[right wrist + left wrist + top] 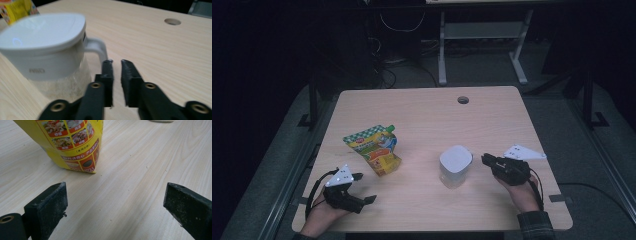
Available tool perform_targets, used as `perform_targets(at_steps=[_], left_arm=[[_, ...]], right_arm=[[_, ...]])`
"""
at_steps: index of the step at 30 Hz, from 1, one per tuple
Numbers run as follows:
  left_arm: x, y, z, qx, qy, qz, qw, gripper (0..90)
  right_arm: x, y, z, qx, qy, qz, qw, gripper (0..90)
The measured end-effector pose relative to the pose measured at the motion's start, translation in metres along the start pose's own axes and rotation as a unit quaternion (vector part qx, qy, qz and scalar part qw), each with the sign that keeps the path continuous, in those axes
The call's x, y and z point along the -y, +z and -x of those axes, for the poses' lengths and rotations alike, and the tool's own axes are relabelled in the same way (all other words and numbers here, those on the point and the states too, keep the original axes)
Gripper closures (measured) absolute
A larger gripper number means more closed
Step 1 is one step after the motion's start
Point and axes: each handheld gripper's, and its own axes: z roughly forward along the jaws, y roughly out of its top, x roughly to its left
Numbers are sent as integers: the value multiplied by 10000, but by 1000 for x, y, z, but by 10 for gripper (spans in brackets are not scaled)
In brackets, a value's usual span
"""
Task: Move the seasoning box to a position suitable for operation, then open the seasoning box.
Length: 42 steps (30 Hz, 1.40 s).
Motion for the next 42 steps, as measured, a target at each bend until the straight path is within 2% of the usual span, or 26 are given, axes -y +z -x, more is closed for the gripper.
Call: perform_targets(at_steps=[2,3,4,5,6,12,19,27,42], left_arm=[[0,0,0,6,2,1,10000,49],[0,0,0,5,-7,-5,10000,49],[-1,1,1,5,1,-31,10000,49],[-1,1,1,5,1,-31,10000,49],[-1,1,1,8,3,-33,10000,49],[-1,1,0,12,15,-43,10000,49],[0,2,1,14,-44,4,10000,49],[-1,3,0,11,-23,-24,10000,49],[0,3,0,24,-11,-34,10000,49]], right_arm=[[-9,-4,1,-189,51,86,9998,895],[-9,-4,1,-189,51,86,9998,895],[-15,-5,-1,-320,-20,82,9995,896],[-15,-5,-1,-320,-20,82,9995,896],[-22,-4,-3,-424,-99,100,9990,896],[-37,1,-10,-615,-239,210,9976,896],[-50,11,-15,-800,-389,160,9959,896],[-56,18,-16,-904,-446,90,9949,896],[-52,26,-17,-874,-476,-79,9950,896]])
